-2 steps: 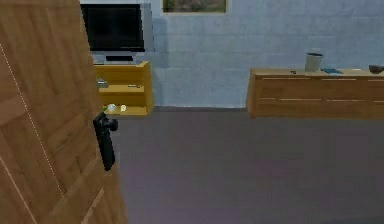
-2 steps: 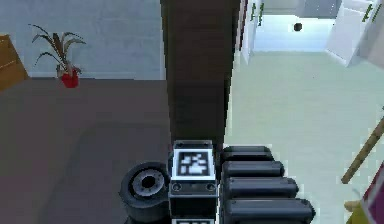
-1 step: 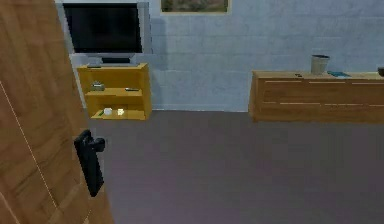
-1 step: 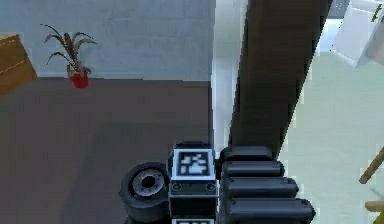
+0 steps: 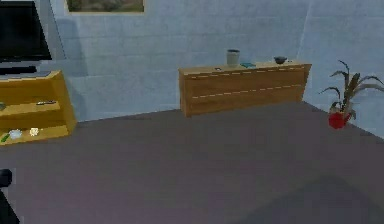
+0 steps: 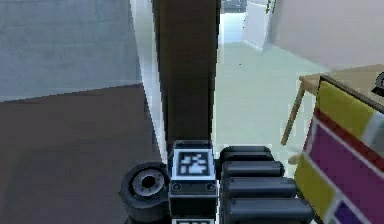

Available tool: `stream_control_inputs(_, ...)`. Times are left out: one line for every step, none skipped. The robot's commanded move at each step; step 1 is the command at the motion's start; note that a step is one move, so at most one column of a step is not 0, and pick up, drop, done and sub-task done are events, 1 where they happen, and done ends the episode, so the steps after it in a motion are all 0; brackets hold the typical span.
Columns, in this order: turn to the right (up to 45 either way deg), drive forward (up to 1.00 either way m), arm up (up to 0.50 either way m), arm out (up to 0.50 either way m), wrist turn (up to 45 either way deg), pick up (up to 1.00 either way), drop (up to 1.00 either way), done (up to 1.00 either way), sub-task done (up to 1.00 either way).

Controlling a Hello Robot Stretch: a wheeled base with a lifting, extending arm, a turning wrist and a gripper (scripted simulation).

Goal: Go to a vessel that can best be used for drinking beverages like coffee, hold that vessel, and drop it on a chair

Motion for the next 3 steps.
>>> stream_control_inputs(0.0,0.45,0.0,0.0,0.0,0.0,0.0,0.0,0.0)
stream_control_inputs(-18.0,0.0,0.0,0.0,0.0,0.0,0.0,0.0,0.0)
stream_control_inputs(0.0,0.5,0.0,0.0,0.0,0.0,0.0,0.0,0.0)
